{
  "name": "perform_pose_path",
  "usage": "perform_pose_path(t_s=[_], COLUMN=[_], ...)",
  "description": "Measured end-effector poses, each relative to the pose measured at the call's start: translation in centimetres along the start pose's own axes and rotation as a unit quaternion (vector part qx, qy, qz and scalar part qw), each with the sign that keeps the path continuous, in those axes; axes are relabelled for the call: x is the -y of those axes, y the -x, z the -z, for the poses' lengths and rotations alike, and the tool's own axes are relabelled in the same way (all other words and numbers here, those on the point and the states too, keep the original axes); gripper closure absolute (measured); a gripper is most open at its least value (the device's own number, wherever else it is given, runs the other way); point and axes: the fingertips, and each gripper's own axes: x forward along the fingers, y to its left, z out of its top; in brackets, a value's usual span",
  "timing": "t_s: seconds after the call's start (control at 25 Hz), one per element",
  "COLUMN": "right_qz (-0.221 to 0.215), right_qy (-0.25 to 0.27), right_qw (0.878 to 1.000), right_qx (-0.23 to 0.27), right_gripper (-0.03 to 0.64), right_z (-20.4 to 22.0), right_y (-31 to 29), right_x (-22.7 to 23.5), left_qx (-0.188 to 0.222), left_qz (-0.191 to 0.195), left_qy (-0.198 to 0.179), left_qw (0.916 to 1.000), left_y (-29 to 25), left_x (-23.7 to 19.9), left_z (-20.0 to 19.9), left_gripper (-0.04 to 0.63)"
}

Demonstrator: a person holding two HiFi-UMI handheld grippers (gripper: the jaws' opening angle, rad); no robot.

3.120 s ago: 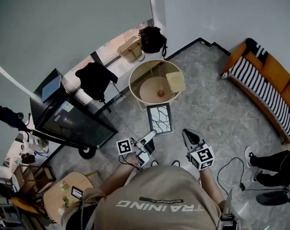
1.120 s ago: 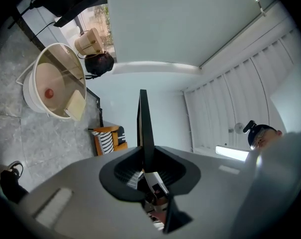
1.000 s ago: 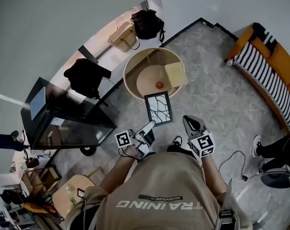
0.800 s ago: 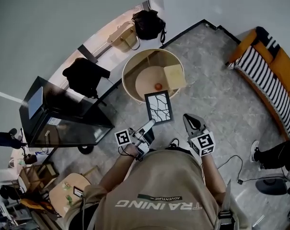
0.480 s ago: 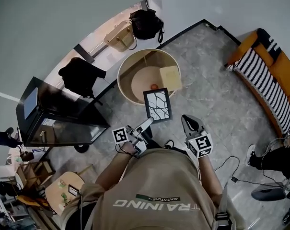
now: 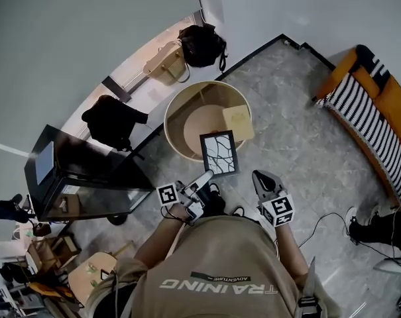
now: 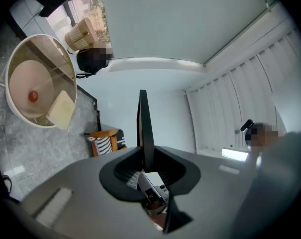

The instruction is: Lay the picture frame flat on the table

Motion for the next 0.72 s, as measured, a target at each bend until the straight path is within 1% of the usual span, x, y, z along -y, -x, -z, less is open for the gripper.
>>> perform_pose_path(t_s=[0.2,0.44,0.56,0.72], right_qz=[0.015,0.016,0.023,0.040], right_qy=[0.005,0.032,0.030,0.025], right_qw=[1.000,0.999,0.999,0.999], right_qx=[-0.001,0.000,-0.005,-0.007], right_gripper=[0.609,0.610,0.610,0.610], right_z=[-2.4,-5.1,-6.1,-6.0], right_y=[-3.0,-7.3,-9.6,-10.7], right_x=[0.7,1.1,1.3,1.3], left_qx=[-0.005,-0.024,-0.033,-0.044], left_qz=[0.012,0.022,0.021,0.025], left_qy=[0.005,0.016,0.028,0.051], left_qw=[0.9999,0.9993,0.9988,0.9974], left_y=[-1.1,-2.2,-2.5,-2.5], left_x=[-0.7,-1.4,-2.2,-3.2], left_z=[-3.9,-7.7,-9.6,-10.5], left_gripper=[0.518,0.518,0.518,0.518])
